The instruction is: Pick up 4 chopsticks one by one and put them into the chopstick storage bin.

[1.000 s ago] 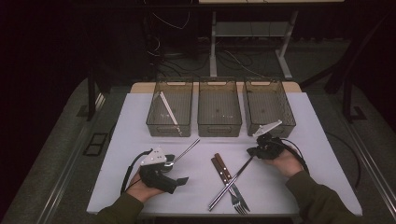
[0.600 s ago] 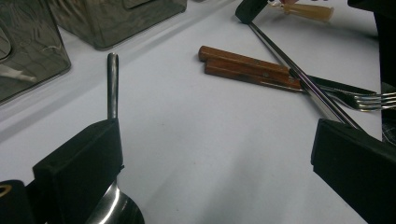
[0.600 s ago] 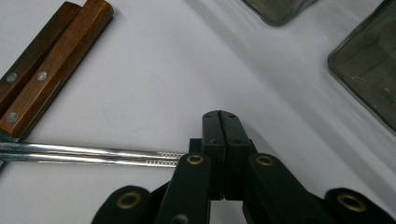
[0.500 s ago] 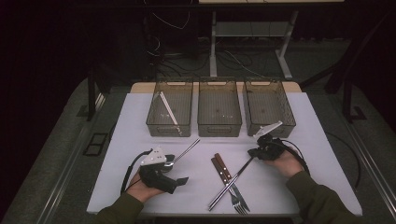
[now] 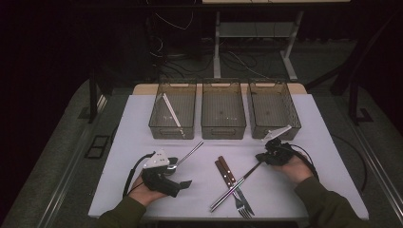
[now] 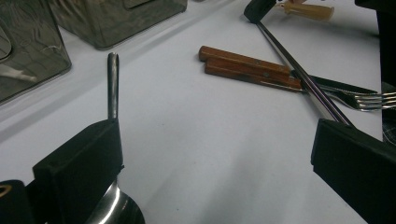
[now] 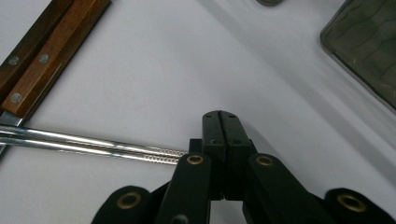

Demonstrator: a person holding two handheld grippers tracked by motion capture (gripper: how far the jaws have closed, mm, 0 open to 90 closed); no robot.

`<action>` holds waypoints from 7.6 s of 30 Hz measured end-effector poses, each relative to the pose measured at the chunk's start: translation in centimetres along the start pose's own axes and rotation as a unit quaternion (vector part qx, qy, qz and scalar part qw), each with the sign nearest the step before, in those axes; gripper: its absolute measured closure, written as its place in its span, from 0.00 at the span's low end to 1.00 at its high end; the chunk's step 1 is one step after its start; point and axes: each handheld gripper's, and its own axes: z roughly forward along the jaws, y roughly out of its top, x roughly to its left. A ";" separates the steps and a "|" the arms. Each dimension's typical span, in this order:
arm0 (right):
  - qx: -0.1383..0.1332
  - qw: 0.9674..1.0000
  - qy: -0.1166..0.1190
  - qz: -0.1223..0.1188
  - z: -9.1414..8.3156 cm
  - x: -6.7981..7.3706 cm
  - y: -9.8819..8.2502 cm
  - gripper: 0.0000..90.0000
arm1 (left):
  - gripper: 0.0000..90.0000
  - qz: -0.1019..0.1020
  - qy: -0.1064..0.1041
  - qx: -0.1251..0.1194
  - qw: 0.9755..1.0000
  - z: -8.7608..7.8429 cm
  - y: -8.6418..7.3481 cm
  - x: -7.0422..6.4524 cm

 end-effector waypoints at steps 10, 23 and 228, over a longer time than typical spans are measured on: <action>0.005 1.000 -0.003 0.004 -0.6 0.4 -0.9 1.00 | 0.01 0.000 0.000 0.000 1.000 0.0 0.0 0.0; 0.007 1.000 -0.002 0.005 -1.5 0.8 -2.3 1.00 | 0.01 0.000 0.000 -0.002 1.000 0.0 0.0 0.0; -0.184 0.983 0.006 -0.008 -4.1 2.8 -7.2 0.16 | 0.94 0.087 -0.108 0.108 0.984 7.3 4.2 -6.9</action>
